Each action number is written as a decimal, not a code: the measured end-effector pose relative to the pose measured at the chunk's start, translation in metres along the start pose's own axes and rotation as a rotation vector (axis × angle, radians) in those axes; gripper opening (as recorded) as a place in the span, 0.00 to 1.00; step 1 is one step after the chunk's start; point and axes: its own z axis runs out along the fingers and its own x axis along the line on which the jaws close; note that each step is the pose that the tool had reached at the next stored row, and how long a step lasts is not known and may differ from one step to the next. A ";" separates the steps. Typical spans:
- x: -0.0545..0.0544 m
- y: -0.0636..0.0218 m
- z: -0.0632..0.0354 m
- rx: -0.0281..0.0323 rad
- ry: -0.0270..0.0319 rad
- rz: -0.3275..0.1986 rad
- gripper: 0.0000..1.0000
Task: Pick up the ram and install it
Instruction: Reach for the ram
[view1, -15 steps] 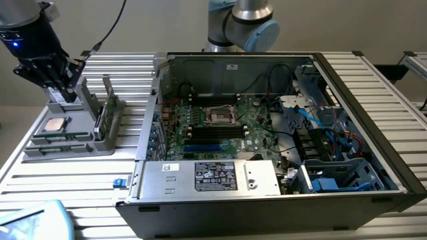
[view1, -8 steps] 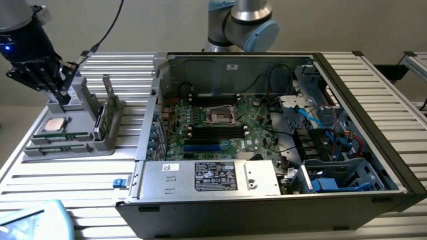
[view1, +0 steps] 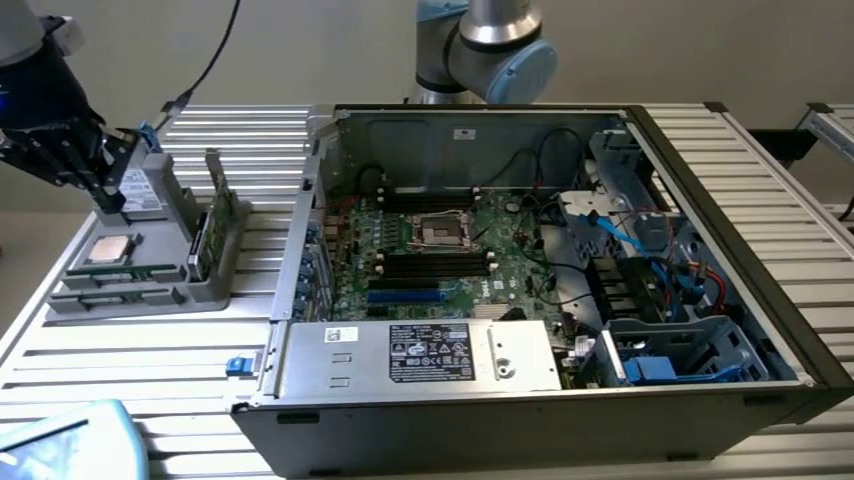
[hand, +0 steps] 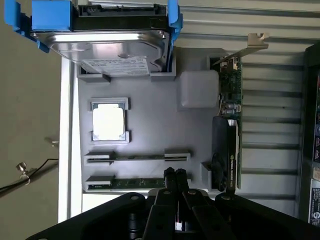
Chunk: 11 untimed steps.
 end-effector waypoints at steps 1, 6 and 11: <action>0.002 -0.0002 0.0007 -0.0001 0.0013 -0.001 0.10; 0.008 -0.0016 0.0050 -0.0007 0.0185 -0.007 0.10; 0.010 -0.0061 0.0103 -0.0018 0.0515 -0.012 0.10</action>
